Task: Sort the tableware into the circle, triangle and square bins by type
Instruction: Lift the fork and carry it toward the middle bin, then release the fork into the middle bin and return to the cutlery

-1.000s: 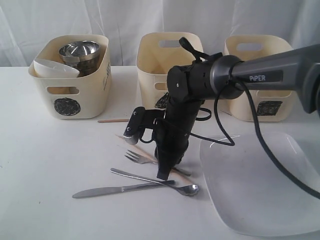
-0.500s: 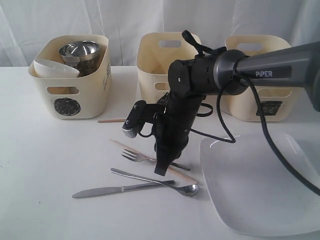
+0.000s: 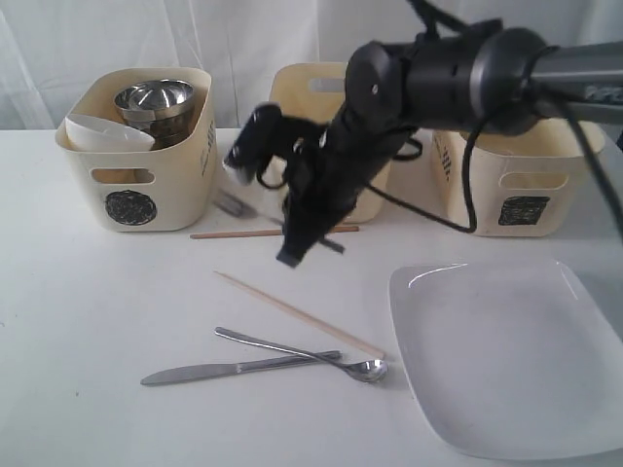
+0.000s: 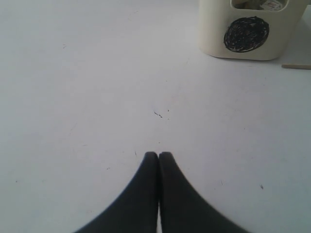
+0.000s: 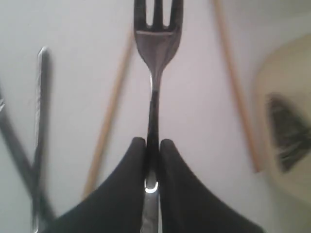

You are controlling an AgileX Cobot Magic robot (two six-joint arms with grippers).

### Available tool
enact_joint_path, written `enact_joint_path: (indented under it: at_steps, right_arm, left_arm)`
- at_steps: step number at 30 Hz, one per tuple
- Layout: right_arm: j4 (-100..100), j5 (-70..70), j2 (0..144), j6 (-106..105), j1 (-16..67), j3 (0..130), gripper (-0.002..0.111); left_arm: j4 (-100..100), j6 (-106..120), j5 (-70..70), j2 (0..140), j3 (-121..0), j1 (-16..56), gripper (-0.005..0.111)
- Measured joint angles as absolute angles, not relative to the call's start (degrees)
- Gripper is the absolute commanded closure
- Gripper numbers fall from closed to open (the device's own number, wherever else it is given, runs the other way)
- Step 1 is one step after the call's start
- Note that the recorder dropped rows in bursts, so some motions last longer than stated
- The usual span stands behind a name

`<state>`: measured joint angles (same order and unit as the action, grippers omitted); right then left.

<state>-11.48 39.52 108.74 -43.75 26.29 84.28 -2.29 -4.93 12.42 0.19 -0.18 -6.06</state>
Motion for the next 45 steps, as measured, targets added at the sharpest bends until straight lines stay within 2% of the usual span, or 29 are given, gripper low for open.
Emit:
enact_joint_path:
  at_steps: [9,15,22,29,32,38,45]
  right_arm:
    - [-11.7,-3.1,104.2,-32.9,25.5,85.1,0.108]
    - [-13.1,-14.9,110.0,-31.5,22.8,85.1,0.108]
    - [-14.6,-19.1,117.5,-31.5,19.7,85.1,0.106]
    - [-21.4,-19.0,120.6,-31.5,17.6,85.1,0.078]
    - [-22.1,-19.0,120.7,-31.5,17.2,85.1,0.071]
    - [-22.2,-16.7,120.0,-31.5,17.1,85.1,0.070]
    - [-23.0,0.0,110.3,-31.5,17.1,85.1,0.070]
  left_arm:
    - [-2.3,-4.9,12.4,0.2,-0.2,-6.1,0.107]
    - [-2.8,-4.9,12.4,0.2,-0.2,-6.1,0.107]
    - [-3.2,-4.9,12.4,0.2,-0.2,-6.1,0.107]
    - [-3.2,-4.9,12.4,0.2,-0.2,-6.1,0.107]
    - [-3.2,-4.9,12.4,0.2,-0.2,-6.1,0.107]
    - [-3.2,-4.9,12.4,0.2,-0.2,-6.1,0.107]
    - [-3.2,-4.9,12.4,0.2,-0.2,-6.1,0.107]
